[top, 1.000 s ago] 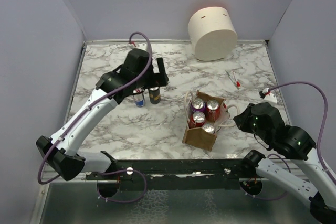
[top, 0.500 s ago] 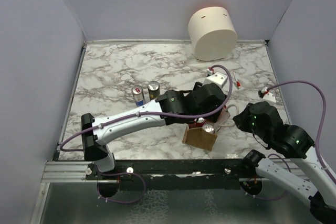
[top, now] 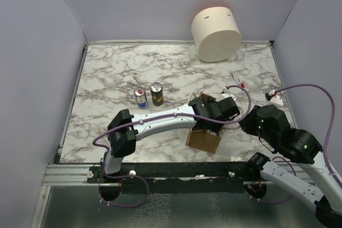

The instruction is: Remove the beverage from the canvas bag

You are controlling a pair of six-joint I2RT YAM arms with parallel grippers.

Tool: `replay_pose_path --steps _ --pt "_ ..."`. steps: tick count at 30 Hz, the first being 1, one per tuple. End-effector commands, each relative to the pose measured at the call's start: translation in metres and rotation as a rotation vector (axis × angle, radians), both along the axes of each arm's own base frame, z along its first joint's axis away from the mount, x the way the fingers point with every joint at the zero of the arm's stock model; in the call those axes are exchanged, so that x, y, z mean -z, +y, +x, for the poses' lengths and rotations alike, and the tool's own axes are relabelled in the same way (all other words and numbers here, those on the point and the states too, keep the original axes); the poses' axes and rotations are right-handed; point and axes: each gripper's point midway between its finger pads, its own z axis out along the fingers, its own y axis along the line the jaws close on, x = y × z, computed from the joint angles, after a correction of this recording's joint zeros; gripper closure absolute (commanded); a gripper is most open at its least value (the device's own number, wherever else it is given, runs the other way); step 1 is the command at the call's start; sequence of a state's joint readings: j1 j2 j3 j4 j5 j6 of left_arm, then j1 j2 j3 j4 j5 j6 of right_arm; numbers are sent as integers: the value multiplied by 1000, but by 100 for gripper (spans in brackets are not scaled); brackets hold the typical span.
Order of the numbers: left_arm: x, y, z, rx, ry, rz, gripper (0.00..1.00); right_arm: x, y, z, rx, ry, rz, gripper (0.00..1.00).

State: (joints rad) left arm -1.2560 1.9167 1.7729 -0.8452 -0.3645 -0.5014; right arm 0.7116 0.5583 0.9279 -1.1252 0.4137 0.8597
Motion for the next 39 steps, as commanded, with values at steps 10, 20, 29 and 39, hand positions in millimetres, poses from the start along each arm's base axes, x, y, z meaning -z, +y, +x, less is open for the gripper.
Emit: replay_pose_path --steps 10,20,29,39 --pt "11 19 21 -110 32 34 33 4 1 1 -6 1 -10 94" --pt "37 21 27 -125 89 75 21 5 2 2 -13 5 -14 94" --pt "62 28 26 -136 144 113 16 4 1 1 -7 1 -10 94" --pt "89 31 18 -119 191 145 16 4 1 1 -6 1 -10 94"
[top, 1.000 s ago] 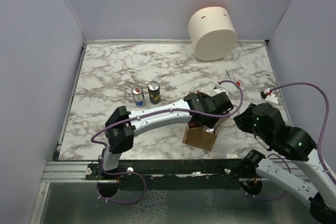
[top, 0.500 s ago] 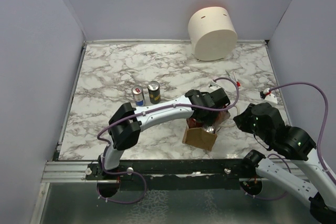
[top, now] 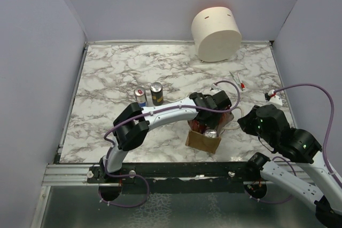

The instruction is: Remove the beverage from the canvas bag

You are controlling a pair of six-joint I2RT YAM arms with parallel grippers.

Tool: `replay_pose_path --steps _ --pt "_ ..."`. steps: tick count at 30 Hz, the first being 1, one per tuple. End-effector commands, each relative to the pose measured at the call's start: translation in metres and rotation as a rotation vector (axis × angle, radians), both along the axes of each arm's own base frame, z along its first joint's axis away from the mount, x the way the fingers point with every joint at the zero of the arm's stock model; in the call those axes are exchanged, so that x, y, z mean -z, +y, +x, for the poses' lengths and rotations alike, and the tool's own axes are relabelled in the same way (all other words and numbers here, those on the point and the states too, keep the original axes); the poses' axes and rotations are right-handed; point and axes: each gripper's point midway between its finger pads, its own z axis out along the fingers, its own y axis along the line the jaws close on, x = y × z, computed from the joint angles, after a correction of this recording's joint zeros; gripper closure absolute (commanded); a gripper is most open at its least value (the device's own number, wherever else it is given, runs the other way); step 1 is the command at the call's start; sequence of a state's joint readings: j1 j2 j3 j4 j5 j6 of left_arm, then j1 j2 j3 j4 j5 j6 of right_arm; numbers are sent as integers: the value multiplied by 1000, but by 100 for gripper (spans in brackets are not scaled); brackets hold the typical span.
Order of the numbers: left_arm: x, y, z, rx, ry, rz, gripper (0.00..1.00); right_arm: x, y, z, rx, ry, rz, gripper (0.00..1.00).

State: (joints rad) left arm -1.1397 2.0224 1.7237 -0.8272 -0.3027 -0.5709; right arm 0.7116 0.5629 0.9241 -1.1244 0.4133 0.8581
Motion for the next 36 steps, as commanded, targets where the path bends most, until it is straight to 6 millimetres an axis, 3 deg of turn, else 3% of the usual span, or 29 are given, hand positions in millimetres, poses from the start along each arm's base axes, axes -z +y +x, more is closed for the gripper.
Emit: replay_pose_path --steps 1,8,16,27,36 --pt "28 10 -17 28 80 66 16 2 1 1 -5 -4 -3 93" --pt "42 18 -16 35 73 108 18 3 1 1 -6 -4 -5 94" --pt "22 8 -8 53 40 83 40 3 1 1 -5 -3 -5 94" --pt "-29 -4 -3 67 -7 -8 75 4 2 2 -5 6 -13 94" --pt "-87 -10 1 81 -64 -94 95 6 1 2 -3 11 -17 94"
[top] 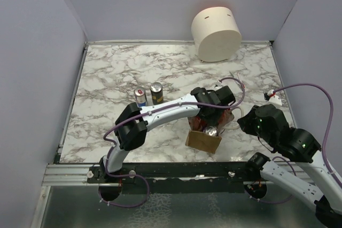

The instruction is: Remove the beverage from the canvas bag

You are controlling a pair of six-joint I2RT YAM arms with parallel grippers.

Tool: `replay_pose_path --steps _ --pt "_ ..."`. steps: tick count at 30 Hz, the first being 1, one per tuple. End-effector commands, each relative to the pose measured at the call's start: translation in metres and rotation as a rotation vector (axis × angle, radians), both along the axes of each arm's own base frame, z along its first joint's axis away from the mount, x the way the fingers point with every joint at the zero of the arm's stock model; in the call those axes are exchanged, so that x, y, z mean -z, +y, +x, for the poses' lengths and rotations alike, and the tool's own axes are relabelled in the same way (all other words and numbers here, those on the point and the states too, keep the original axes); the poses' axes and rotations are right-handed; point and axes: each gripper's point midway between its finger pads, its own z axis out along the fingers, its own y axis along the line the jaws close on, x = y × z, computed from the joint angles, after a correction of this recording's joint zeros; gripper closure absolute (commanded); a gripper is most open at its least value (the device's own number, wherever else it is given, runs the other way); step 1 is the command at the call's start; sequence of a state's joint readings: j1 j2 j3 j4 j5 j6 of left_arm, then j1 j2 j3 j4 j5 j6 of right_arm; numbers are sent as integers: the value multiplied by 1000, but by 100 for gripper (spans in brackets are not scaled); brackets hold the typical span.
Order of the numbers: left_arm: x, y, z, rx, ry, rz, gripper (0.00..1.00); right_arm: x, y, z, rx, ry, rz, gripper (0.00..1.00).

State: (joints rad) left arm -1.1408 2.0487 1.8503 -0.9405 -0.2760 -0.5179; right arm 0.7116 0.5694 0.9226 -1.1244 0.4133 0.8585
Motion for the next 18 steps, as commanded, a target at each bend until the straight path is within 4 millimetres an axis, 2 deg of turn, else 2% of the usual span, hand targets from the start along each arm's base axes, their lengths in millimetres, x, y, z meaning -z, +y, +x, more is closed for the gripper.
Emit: replay_pose_path --steps 1,3,10,18 --pt "-74 -7 4 21 -83 -133 97 4 1 2 -2 4 -12 94" --pt "-89 -8 5 18 -96 -158 100 4 1 2 1 5 -11 94" --pt "-143 -5 4 22 -150 -256 100 4 1 2 3 6 -13 93" --pt "-207 11 10 11 -260 -382 100 7 1 2 1 19 -21 94"
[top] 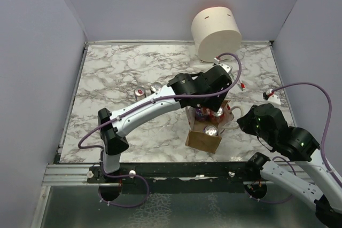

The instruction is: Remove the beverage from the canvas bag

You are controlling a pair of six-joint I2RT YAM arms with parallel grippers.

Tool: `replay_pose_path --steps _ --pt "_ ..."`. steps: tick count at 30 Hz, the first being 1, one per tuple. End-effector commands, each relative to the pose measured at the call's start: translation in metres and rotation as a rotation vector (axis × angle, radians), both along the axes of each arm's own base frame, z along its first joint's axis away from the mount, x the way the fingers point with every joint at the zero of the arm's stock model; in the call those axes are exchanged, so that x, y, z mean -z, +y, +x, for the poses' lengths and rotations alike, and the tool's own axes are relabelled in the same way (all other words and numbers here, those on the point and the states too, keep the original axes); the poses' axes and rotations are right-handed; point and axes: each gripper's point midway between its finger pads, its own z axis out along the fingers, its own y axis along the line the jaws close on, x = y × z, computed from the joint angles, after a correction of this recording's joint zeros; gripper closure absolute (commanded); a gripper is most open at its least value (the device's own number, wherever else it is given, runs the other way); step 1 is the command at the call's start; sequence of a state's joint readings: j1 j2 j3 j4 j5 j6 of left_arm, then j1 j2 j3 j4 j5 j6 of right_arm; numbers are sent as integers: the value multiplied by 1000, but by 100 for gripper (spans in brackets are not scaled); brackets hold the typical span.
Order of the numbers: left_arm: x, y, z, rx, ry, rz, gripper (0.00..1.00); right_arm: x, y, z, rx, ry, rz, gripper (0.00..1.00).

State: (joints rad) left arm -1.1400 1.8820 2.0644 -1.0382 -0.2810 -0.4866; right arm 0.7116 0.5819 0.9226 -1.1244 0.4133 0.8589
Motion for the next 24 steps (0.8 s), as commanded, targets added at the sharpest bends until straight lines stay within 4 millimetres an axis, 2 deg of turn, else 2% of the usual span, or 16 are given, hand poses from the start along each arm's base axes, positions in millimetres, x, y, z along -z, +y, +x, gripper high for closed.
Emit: replay_pose_path --steps 1,7,10,12,21,24 --pt "-78 15 10 -23 -139 -156 100 5 1 2 1 9 -13 93" --pt "-134 44 35 -107 -269 -234 100 5 0 1 1 7 -13 94" --pt "-151 67 56 -196 -308 -262 100 5 0 1 2 10 -15 94" --pt "-166 91 66 -261 -335 -291 100 5 0 2 1 10 -15 94" --pt "-152 174 99 -501 -374 -153 100 5 1 2 0 11 -15 93" --pt "-144 209 107 -597 -385 -88 100 6 1 2 -3 13 -18 94"
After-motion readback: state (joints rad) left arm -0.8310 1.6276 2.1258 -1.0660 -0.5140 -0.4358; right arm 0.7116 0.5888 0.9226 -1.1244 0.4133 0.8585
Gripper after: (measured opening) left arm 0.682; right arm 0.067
